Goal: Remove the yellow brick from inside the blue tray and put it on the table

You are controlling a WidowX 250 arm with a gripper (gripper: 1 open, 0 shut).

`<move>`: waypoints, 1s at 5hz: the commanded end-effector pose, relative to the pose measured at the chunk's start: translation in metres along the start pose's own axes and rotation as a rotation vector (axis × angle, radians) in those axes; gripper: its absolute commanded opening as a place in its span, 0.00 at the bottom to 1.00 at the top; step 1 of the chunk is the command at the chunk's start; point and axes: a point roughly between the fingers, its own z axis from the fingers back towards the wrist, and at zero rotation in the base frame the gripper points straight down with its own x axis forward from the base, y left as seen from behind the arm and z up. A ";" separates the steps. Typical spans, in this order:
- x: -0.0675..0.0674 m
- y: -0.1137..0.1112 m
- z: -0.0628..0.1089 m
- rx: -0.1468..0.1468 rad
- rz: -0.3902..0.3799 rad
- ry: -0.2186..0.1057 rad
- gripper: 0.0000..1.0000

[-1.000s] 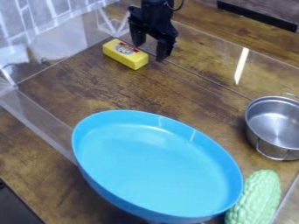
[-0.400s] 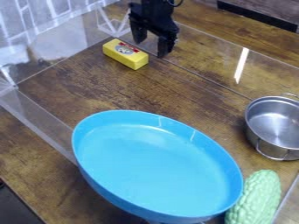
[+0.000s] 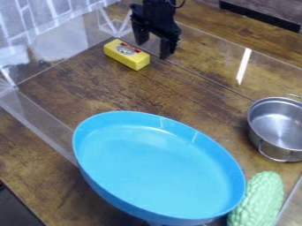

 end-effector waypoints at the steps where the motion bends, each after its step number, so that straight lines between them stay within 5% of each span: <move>1: 0.019 0.009 0.044 0.030 0.013 -0.120 1.00; 5: 0.020 0.019 0.061 0.048 0.039 -0.133 1.00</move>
